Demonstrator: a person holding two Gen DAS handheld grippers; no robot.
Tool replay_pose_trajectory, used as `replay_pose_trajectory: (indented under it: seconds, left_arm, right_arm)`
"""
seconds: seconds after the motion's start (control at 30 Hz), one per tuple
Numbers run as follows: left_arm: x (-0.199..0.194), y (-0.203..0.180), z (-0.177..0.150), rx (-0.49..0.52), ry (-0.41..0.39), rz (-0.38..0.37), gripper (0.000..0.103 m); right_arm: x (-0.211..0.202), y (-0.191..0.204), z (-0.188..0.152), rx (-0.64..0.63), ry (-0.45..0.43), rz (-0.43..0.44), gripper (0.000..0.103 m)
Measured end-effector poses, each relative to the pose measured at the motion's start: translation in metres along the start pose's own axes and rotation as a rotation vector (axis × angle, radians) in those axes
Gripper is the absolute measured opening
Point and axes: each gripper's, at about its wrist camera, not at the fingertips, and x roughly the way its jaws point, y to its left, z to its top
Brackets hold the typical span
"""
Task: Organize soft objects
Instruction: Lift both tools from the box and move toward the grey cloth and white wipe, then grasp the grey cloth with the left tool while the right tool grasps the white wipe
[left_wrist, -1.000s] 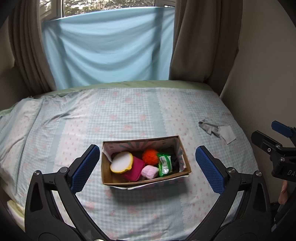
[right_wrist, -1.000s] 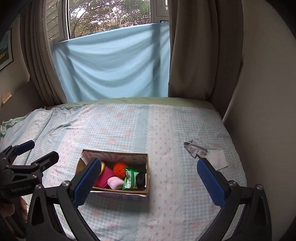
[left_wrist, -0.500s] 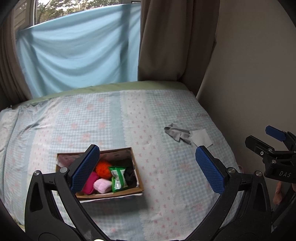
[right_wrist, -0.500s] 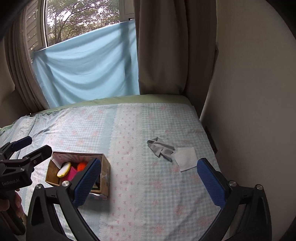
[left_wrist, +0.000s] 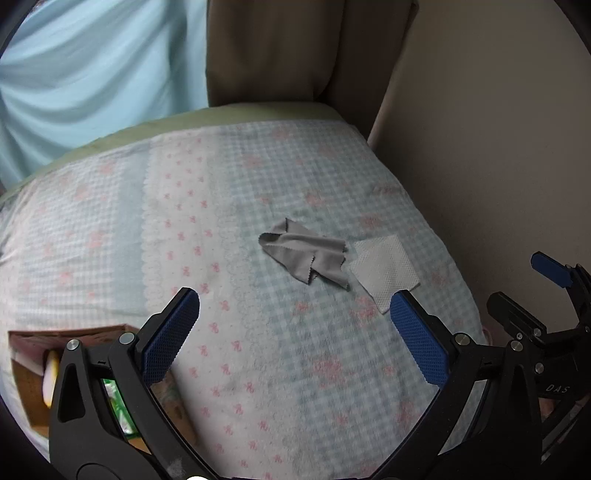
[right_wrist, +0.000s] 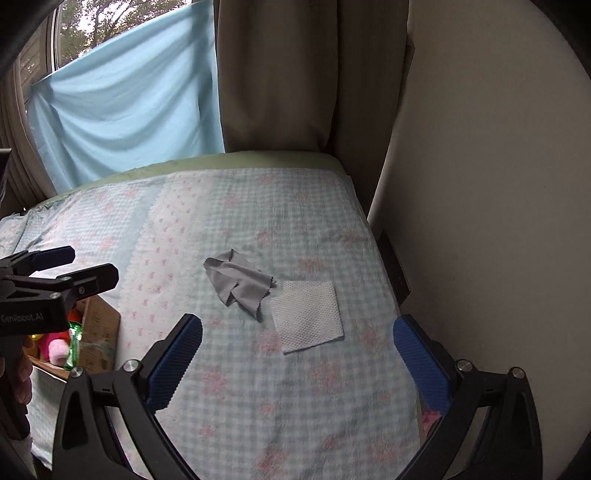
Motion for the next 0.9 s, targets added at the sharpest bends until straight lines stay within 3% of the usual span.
replay_pose_trajectory:
  seconds: [0.23,0.4,0.57,0.73,0.83,0.9]
  left_arm:
    - [0.135,-0.016,-0.007,0.032,0.053,-0.022,0.103]
    - [0.206,-0.013,-0.012,0.005,0.074,-0.027,0.103]
    - [0.252,-0.01,-0.016,0.016,0.099,-0.021,0.1]
    - [0.263,-0.022,-0.01,0.095,0.053,0.016,0.098]
    - [0.266,-0.023,-0.004,0.111,0.029,0.017,0.084]
    - [0.266,-0.024,0.0,0.126,0.02,0.014,0.065]
  right_arm:
    - [0.107,-0.016,-0.03,-0.017,0.034,0.025,0.103]
    - [0.172,-0.022,-0.046,-0.016,0.069,0.048,0.103]
    - [0.208,-0.023,-0.055,-0.04,0.083,0.068,0.103]
    - [0.226,-0.022,-0.06,-0.079,0.066,0.057,0.101]
    - [0.227,-0.022,-0.056,-0.085,0.041,0.064,0.084]
    - [0.228,-0.022,-0.052,-0.082,0.033,0.064,0.07]
